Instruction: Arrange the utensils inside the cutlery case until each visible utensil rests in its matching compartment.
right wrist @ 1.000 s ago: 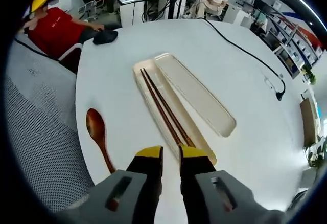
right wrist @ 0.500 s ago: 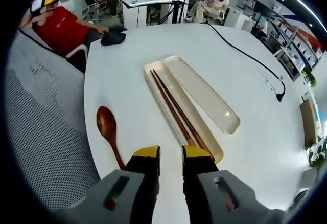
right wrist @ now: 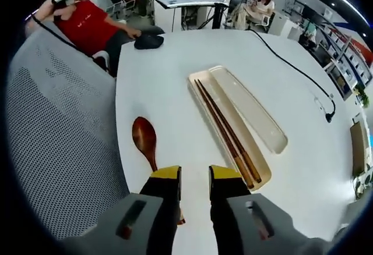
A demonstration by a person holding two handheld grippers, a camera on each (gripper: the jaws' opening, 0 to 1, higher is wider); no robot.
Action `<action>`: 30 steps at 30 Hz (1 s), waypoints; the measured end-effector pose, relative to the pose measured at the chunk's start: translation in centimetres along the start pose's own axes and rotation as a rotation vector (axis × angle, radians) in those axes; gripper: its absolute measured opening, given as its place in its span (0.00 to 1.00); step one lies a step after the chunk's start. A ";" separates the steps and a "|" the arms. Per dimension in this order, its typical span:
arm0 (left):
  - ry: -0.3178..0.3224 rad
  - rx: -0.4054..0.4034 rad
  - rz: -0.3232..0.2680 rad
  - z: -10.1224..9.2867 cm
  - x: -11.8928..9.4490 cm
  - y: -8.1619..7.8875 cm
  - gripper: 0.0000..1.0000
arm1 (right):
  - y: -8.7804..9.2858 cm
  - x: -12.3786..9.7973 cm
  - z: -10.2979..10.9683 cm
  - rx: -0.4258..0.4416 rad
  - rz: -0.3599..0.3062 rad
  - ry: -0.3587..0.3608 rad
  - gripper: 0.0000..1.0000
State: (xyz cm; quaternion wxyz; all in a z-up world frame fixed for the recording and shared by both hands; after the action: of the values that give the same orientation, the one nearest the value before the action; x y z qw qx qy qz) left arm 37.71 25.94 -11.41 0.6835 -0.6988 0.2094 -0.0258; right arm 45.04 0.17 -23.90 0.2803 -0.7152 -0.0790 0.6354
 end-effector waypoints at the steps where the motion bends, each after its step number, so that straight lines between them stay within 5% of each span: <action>1: 0.000 -0.001 0.000 0.0 0.0 0.0 0.61 | 0.1 0.1 0.1 -0.003 0.003 -0.005 0.16; 21: 0.000 0.041 0.016 -0.7 0.1 0.1 0.61 | 1.1 2.4 4.0 -0.135 0.027 -0.187 0.19; 30: -0.004 0.063 -0.015 -0.5 0.0 -0.2 0.58 | 1.3 2.8 4.4 -0.164 0.057 -0.208 0.20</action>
State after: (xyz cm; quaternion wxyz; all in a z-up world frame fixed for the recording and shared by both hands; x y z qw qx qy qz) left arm 37.57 25.42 -11.17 0.7055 -0.6784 0.2019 -0.0363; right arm 41.02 1.70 -27.09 0.1931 -0.6680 -0.1392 0.7051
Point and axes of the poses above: the point that each gripper's makers call its tool centre point, and the gripper's own axes: x roughly forward along the fingers, z roughly to its left, y roughly out of its underside, the point moved 7 cm from there along -x, roughly backward along the fingers, and after that the axes turned 2 degrees about -y, right-handed, at the moved point
